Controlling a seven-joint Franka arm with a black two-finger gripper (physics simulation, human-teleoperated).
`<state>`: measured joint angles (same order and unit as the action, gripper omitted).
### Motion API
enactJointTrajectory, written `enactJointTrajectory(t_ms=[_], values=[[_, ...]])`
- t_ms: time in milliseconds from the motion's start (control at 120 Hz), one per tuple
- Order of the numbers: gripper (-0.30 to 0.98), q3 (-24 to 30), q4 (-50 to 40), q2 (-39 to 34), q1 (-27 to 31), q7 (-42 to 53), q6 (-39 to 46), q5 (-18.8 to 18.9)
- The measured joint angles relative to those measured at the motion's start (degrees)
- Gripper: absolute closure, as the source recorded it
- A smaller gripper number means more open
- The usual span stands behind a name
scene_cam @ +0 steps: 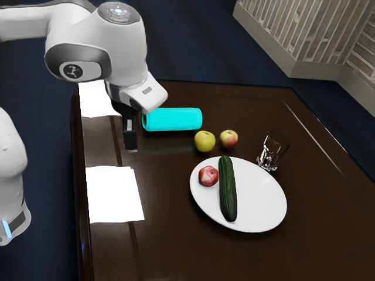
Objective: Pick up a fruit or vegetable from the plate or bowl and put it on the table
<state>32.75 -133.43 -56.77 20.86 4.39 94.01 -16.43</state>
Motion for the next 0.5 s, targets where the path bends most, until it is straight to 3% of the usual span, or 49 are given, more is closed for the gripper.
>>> enactJointTrajectory(t_ms=[133, 500], values=[[0.02, 0.9, 0.8, 5.3, -1.8, 1.1, 6.4, 0.4], [0.02, 4.3, 6.4, 23.4, 1.7, 0.0, 19.0, 0.5]])
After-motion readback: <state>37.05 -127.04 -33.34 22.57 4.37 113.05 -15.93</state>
